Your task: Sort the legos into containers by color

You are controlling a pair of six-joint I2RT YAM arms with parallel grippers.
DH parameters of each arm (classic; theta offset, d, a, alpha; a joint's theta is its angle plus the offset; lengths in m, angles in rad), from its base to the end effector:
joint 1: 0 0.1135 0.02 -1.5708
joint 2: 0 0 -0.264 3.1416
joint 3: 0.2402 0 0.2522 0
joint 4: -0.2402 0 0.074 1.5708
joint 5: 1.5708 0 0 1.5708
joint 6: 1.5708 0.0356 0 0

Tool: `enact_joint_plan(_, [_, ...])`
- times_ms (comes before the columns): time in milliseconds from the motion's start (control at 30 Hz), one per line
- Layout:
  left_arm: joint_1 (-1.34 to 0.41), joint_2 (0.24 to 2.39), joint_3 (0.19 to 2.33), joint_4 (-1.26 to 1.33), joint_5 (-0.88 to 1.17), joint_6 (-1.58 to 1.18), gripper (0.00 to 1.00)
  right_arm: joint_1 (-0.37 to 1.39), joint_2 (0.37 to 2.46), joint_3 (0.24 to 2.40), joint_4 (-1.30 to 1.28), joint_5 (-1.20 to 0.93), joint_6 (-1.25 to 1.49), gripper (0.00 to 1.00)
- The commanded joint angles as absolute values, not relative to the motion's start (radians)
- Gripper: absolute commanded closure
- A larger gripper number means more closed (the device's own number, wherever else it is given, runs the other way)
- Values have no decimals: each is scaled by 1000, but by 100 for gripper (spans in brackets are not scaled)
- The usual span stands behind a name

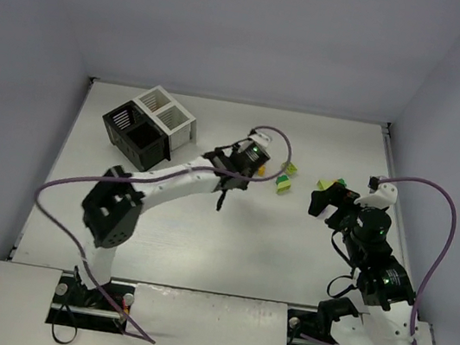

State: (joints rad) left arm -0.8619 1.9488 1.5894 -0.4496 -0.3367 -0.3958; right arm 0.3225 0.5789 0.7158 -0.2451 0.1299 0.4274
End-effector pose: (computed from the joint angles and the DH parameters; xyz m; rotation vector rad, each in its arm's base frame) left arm 0.2967 -0.3279 0.2510 0.3836 2.3020 -0.2284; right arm 0.1363 0.0407 0.3390 0.1877 1.6881 0.4546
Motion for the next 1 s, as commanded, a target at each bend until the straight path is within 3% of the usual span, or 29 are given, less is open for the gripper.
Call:
enact_joint_plan(0, [-753,1695,1551,-485,-445,-429,89,328,583,723,-186,137,436,0])
enact_joint_plan(200, [-507,1491,1431,-537,-417,-433,88,328,586,723,-186,127,437,0])
enact_joint_plan(400, [-322,1509,1459,-571,-324,-427,86,328,577,721,-187,124,433,0])
enact_joint_plan(633, [-224,1595,1514,-578,-307,-374,85,328,564,719,-187,132,436,0])
enact_joint_plan(900, [-204,1631,1493,-542,-287,-368,57,328,566,715,-189,133,437,0])
enact_joint_plan(967, [-204,1631,1489,-532,-264,-365,54,328,571,716,-189,133,437,0])
